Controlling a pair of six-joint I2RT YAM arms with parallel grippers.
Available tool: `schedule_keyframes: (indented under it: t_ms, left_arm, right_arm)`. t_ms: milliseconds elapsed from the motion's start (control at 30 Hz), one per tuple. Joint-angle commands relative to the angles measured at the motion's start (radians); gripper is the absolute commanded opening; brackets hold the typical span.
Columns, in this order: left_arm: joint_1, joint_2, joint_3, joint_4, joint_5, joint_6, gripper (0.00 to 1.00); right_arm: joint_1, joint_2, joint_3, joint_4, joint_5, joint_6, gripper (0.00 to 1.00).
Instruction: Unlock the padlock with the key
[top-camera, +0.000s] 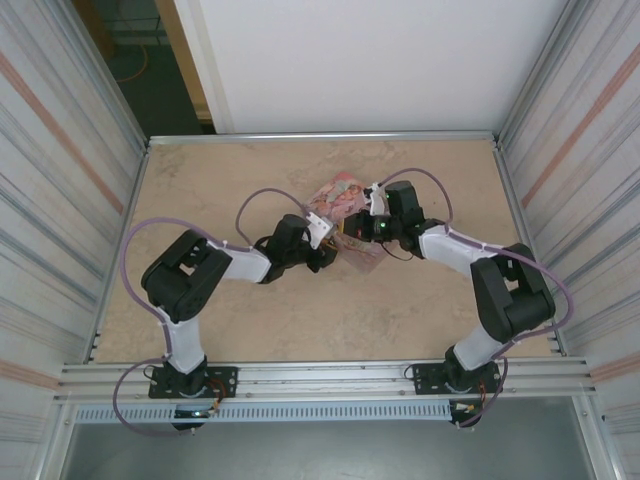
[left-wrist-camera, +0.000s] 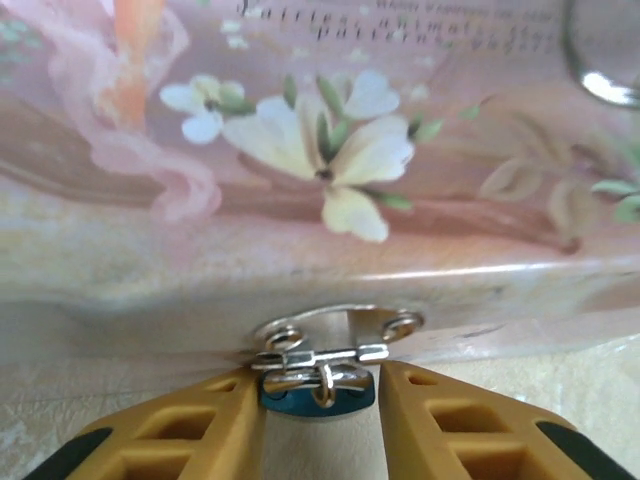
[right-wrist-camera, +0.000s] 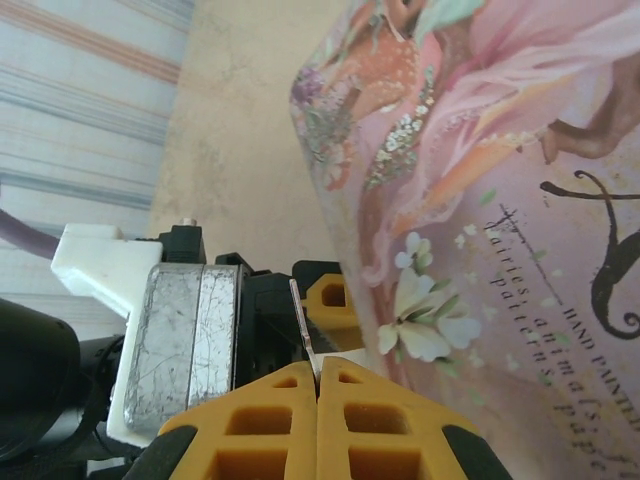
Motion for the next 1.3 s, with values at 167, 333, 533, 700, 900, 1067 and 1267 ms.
schedule_keyframes:
  t_ms: [167,333,533,700,900,1067,1267]
  left_arm:
    - [-0.012,-0.098,0.054,-0.15,0.064,-0.077,0.3]
    - [-0.015,-0.083,0.063,-0.171,0.06,-0.088,0.33]
    - [-0.016,-0.019,0.097,-0.178,0.06,-0.077,0.32]
    - [-0.016,-0.017,0.116,-0.21,0.075,-0.089,0.3]
    - [-0.016,-0.016,0.117,-0.224,0.062,-0.093,0.36]
    - [-0.016,0.022,0.139,-0.227,0.042,-0.084,0.42]
    - [-0.009,0.055,0.156,-0.22,0.021,-0.084,0.44]
  right_arm:
    - [-0.015,-0.137,-0.061,-0.089,0.047,-0.038,0.0]
    - [-0.019,-0.191,-0.103,-0.116,0.067,-0.049,0.0]
    - [-0.023,-0.217,-0.117,-0.123,0.075,-0.049,0.0]
    - [-0.02,-0.227,-0.12,-0.127,0.074,-0.049,0.0]
    - [-0.015,-0.236,-0.142,-0.13,0.083,-0.054,0.0]
    - [-0.015,-0.241,-0.143,-0.133,0.087,-0.057,0.0]
    - [-0.015,-0.244,-0.142,-0.136,0.09,-0.061,0.0]
